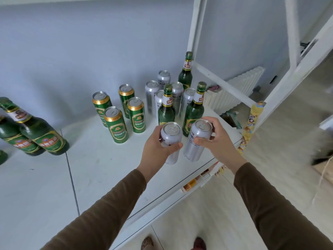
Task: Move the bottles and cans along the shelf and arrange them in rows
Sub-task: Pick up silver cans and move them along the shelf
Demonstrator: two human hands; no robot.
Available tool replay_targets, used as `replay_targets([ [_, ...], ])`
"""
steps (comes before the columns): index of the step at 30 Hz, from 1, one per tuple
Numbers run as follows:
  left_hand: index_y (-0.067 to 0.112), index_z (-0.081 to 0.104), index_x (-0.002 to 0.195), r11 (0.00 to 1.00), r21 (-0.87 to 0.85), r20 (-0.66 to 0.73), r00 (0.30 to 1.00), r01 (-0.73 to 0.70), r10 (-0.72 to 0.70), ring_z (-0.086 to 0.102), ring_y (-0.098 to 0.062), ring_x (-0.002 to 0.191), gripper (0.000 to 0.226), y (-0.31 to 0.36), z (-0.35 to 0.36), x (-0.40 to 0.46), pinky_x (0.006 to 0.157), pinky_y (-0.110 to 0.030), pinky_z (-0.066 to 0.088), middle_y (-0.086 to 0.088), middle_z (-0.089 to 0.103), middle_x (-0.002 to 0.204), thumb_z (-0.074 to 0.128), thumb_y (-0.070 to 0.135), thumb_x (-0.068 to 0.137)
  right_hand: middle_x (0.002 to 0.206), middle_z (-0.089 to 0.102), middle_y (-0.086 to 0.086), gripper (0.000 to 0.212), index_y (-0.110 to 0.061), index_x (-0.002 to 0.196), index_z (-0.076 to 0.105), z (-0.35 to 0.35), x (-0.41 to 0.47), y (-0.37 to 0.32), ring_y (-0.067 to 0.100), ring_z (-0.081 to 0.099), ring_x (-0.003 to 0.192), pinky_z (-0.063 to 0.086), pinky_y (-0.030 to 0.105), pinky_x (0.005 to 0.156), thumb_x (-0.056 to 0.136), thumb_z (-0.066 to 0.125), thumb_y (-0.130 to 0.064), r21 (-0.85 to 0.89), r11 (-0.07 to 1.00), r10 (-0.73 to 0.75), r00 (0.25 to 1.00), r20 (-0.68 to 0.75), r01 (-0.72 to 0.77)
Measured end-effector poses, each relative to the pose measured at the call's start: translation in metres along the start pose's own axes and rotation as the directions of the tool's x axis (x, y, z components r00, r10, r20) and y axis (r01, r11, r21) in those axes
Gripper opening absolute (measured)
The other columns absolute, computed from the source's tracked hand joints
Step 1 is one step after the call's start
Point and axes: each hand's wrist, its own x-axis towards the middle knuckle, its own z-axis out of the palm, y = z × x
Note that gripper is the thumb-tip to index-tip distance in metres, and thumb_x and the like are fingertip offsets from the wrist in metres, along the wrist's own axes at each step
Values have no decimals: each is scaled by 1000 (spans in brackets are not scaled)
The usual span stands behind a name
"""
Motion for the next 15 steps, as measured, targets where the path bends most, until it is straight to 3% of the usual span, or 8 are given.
replay_targets([
  [7, 30, 53, 126, 999, 35, -114, 993, 7, -3, 60, 4, 102, 67, 14, 76, 23, 80, -7, 46, 21, 65, 113, 91, 24, 71, 124, 58, -13, 67, -31, 132, 49, -61, 53, 43, 11, 56, 115, 49, 43, 104, 77, 86, -20, -27, 999, -36, 993, 112, 39],
  [15, 32, 53, 116, 994, 92, -278, 960, 52, -25, 60, -3, 104, 59, 24, 155, 39, 83, -7, 47, 16, 64, 113, 90, 24, 71, 124, 59, -8, 69, -33, 130, 48, -114, 115, 87, 8, 57, 113, 46, 26, 96, 75, 88, -24, -38, 992, -104, 963, 248, 117],
])
